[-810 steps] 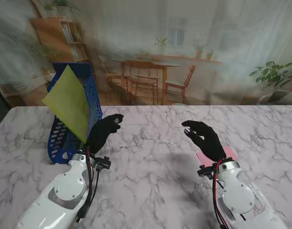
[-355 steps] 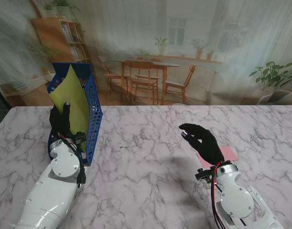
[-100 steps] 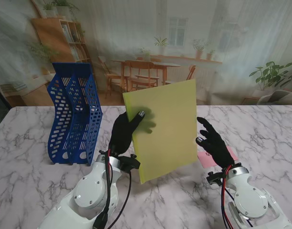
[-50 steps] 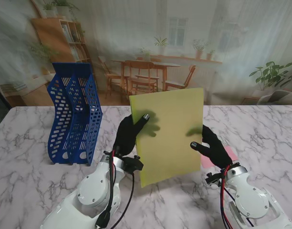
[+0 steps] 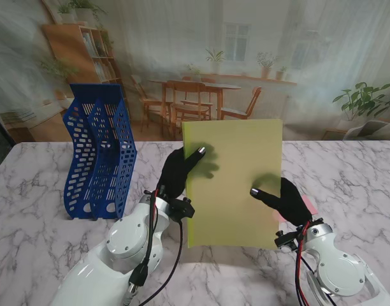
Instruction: Open the sliding file folder, put the receipt in and insert it into the document holder
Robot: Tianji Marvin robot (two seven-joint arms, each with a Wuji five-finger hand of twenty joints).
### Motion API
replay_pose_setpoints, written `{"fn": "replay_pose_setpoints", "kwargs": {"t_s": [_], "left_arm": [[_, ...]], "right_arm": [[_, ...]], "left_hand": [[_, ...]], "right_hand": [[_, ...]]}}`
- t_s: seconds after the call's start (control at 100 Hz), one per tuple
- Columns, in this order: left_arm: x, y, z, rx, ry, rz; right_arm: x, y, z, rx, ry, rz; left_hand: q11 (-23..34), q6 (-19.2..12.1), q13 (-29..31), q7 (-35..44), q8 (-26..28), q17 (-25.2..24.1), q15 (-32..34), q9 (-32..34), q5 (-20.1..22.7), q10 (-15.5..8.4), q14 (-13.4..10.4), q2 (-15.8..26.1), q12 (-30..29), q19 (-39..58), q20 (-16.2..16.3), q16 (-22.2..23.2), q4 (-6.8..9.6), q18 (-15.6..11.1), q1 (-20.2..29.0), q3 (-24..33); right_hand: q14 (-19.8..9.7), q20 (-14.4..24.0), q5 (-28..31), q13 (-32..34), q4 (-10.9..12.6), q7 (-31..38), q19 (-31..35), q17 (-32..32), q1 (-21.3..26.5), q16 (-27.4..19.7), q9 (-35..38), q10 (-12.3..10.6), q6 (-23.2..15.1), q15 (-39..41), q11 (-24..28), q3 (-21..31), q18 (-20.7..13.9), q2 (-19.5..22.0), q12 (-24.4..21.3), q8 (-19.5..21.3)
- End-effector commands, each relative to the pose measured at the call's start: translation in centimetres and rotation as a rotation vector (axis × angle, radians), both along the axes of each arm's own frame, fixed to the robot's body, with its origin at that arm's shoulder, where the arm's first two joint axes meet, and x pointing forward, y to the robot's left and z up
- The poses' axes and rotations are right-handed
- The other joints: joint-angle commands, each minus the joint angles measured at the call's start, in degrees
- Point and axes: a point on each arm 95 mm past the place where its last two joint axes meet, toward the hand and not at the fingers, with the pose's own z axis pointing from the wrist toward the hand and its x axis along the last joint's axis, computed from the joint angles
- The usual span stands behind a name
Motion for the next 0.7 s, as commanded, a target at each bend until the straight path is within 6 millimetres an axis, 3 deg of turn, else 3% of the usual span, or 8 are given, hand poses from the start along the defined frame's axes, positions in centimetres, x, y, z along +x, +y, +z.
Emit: {"fn": "replay_pose_setpoints", "kwargs": {"t_s": [0.0, 0.1, 0.16, 0.23, 0.26, 0.4, 0.54, 0.69], "left_arm": [[0.41, -0.35, -0.05, -0.008, 0.008, -0.022], [0.61, -0.38, -0.3, -0.027, 0.026, -0.041], [0.66, -0.38, -0.48, -0.03, 0.027, -0.056], [0.64, -0.38, -0.59, -0.036, 0.029, -0.073], [0.63, -0.38, -0.62, -0.038, 0.028, -0.079], [0.68, -0.28, -0.64, -0.039, 0.015, -0.114], [0.75, -0.17, -0.42, -0.036, -0.007, -0.147], [0.94, 0.04, -0.43, -0.012, -0.027, -0.179]], "right_arm": [[-0.1, 0.4, 0.06, 0.013, 0.002, 0.012], [-0.03, 0.5, 0.07, 0.02, 0.003, 0.026], [0.04, 0.53, 0.08, 0.028, 0.004, 0.037], [0.06, 0.57, 0.08, 0.044, 0.005, 0.055], [0.08, 0.57, 0.08, 0.046, 0.003, 0.061], [0.16, 0.46, 0.03, 0.051, -0.001, 0.076], [0.18, 0.33, -0.04, 0.064, 0.01, 0.086], [0.22, 0.32, -0.15, 0.067, 0.019, 0.083]], "left_hand": [[0.04, -3.6, 0.94, 0.51, 1.11, 1.75, 0.96, 1.53, 3.44, 0.08, 3.7, 1.89, -0.2, 1.5, 0.23, 0.06, -0.2, -1.72, 4.09, 4.82], [0.03, -3.62, 0.93, 0.49, 1.09, 1.78, 0.99, 1.61, 3.63, 0.08, 3.81, 1.83, -0.14, 1.71, 0.31, 0.21, -0.2, -1.68, 4.09, 4.82], [0.0, -3.67, 0.99, 0.44, 1.07, 1.82, 1.01, 1.69, 3.7, 0.06, 3.82, 1.79, -0.12, 1.82, 0.35, 0.29, -0.2, -1.54, 4.09, 4.83], [-0.05, -3.72, 1.0, 0.45, 1.1, 1.76, 0.98, 1.79, 3.86, 0.08, 3.89, 1.74, -0.09, 1.86, 0.37, 0.36, -0.21, -1.43, 4.09, 4.82], [-0.04, -3.77, 1.09, 0.49, 1.12, 1.8, 1.01, 1.87, 3.95, 0.02, 3.86, 1.73, -0.08, 1.9, 0.38, 0.39, -0.21, -1.43, 4.09, 4.82], [-0.16, -3.94, 1.17, 0.42, 1.16, 1.81, 0.89, 2.1, 4.08, -0.16, 3.82, 1.74, -0.03, 1.92, 0.38, 0.46, -0.22, -1.43, 4.09, 4.74], [-0.39, -4.24, 1.21, 0.35, 1.29, 1.71, 0.66, 2.14, 4.19, -0.36, 3.62, 1.77, 0.02, 1.81, 0.32, 0.52, -0.22, -1.41, 4.09, 4.54], [-0.52, -4.35, 1.22, 0.33, 1.44, 1.64, 0.48, 2.29, 4.37, -0.57, 3.55, 1.77, 0.11, 1.76, 0.3, 0.61, -0.19, -1.41, 4.09, 4.42]], "right_hand": [[-0.42, 0.86, -0.51, 4.53, -0.89, 1.43, 3.15, 3.62, 2.7, 1.69, 5.1, -1.44, -3.09, 3.99, 1.3, 2.55, 1.54, 0.65, 0.49, 0.24], [-1.02, 1.52, -1.21, 10.74, -0.7, 1.49, 10.09, 7.42, 4.5, 3.02, 12.45, -1.96, -2.19, 7.36, 1.7, 4.7, 2.18, 0.54, 0.82, -0.71], [-1.54, -4.14, -1.14, 14.56, -0.65, 2.32, 18.67, 8.38, 5.61, 3.76, 16.36, -1.99, -1.59, 9.5, 2.27, 5.97, 1.98, 0.27, 1.7, -2.08], [-1.89, -4.6, -1.04, 15.9, -0.42, 2.07, 24.07, 8.53, 7.25, 3.97, 17.61, -2.72, -1.27, 10.13, 1.99, 6.9, 1.1, -0.02, 1.59, -2.92], [-2.17, -7.93, -0.89, 16.78, -0.53, 2.42, 28.75, 8.74, 7.63, 4.12, 17.99, -3.15, -1.47, 10.64, 2.02, 8.12, 0.42, -0.32, 1.79, -3.41], [-2.61, -8.93, 0.24, 20.44, -0.79, 2.41, 37.91, 11.2, 8.78, 4.74, 20.89, -3.86, -0.95, 12.66, 1.45, 12.89, -1.47, -1.19, 2.48, -5.33], [-2.56, -11.37, -0.98, 20.34, -0.76, -2.22, 40.58, 11.35, 7.78, 4.21, 21.09, -3.91, 0.86, 11.94, 0.94, 9.86, -2.5, -0.76, 1.95, -14.62], [-1.95, -12.41, -1.84, 18.75, -0.71, -3.89, 39.61, 9.57, 6.81, 3.9, 19.07, -3.68, 1.43, 10.98, 0.15, 7.0, -1.51, -0.43, 1.16, -18.0]]}}
